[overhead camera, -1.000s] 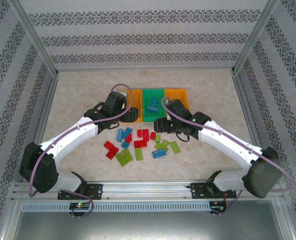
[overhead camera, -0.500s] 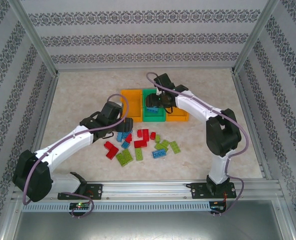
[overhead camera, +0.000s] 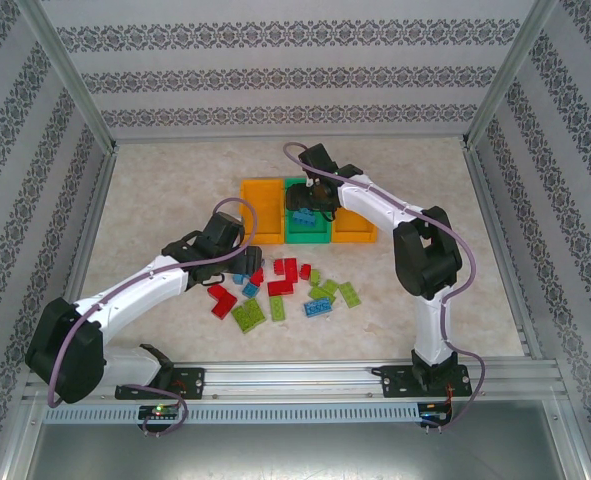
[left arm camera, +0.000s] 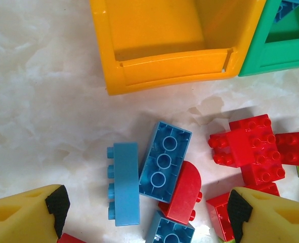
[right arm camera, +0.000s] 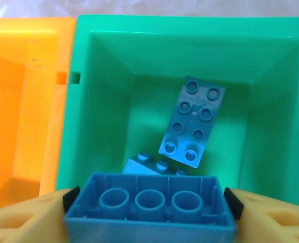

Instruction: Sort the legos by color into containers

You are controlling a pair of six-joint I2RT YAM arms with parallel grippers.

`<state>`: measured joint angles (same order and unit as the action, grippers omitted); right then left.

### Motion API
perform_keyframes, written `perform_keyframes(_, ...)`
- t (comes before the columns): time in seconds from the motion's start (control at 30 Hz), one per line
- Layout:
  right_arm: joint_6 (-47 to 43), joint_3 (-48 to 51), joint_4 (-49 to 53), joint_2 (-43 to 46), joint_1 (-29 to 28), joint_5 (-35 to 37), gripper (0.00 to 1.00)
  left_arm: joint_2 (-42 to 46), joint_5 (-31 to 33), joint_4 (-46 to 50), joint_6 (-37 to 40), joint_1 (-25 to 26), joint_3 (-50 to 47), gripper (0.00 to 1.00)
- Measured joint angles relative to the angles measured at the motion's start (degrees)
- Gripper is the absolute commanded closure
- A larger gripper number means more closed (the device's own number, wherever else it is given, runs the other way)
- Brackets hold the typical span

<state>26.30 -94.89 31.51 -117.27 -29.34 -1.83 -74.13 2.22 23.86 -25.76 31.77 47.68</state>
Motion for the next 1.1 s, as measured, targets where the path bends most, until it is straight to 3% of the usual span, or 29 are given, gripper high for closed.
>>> perform_keyframes(0.4,-0.7,0.2,-0.1,0.4,-0.1,0.7,0.15,-0.2,0.0,0.0,-0.2,0.0,0.0,0.17)
perform_keyframes(0.6,-2.8,3.3,-0.3,5.0,-0.6,0.9,0.14,-0.2,0.1,0.1,-0.2,0.0,-0.1,0.17)
perform_keyframes(0.9,-18.5,16.4,-1.7,18.0,-5.6,-0.8,0.20,1.0,2.0,0.6,-0.2,-0.1,-1.4,0.14)
perform_keyframes(1.1,-27.8,24.9,-0.5,23.9,-6.4,-3.1,0.29,2.7,2.5,0.9,-0.2,-0.4,-2.1,0.12)
